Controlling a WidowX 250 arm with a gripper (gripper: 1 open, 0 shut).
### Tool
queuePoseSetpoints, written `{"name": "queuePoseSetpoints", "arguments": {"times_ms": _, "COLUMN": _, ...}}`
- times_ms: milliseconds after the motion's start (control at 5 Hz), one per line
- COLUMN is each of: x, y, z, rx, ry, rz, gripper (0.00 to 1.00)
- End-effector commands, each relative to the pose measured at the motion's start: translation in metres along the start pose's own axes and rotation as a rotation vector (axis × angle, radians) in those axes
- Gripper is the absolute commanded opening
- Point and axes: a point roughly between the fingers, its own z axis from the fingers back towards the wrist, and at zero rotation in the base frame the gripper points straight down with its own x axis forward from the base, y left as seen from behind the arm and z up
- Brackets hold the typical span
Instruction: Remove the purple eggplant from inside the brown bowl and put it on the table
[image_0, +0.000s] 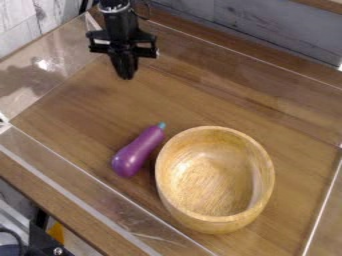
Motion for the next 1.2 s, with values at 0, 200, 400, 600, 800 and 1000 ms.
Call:
{"name": "queuePoseSetpoints", "arguments": {"times_ms": 0, "x": 0.0141, "y": 0.0081, "z": 0.016, "rx": 0.017, "ry": -0.064, "rz": 0.017, "gripper": 0.0}}
{"name": "queuePoseSetpoints", "arguments": {"times_ms": 200, "x": 0.014, "y": 0.0098, "z": 0.0121, "rx": 0.022, "ry": -0.053, "rz": 0.025, "gripper": 0.0}}
{"name": "queuePoseSetpoints", "arguments": {"times_ms": 400, "x": 0.0126, "y": 0.0105, "z": 0.0094, "rx": 0.024, "ry": -0.042, "rz": 0.031, "gripper": 1.0}}
{"name": "queuePoseSetpoints", "arguments": {"times_ms": 600, "x": 0.0097, "y": 0.0104, "z": 0.0084, "rx": 0.022, "ry": -0.033, "rz": 0.036, "gripper": 1.0}}
{"name": "queuePoseSetpoints", "arguments": {"times_ms": 800, "x": 0.0077, "y": 0.011, "z": 0.0073, "rx": 0.022, "ry": -0.024, "rz": 0.043, "gripper": 0.0}}
{"name": "queuePoseSetpoints", "arguments": {"times_ms": 1000, "x": 0.0058, "y": 0.0118, "z": 0.0066, "rx": 0.021, "ry": -0.016, "rz": 0.049, "gripper": 0.0}}
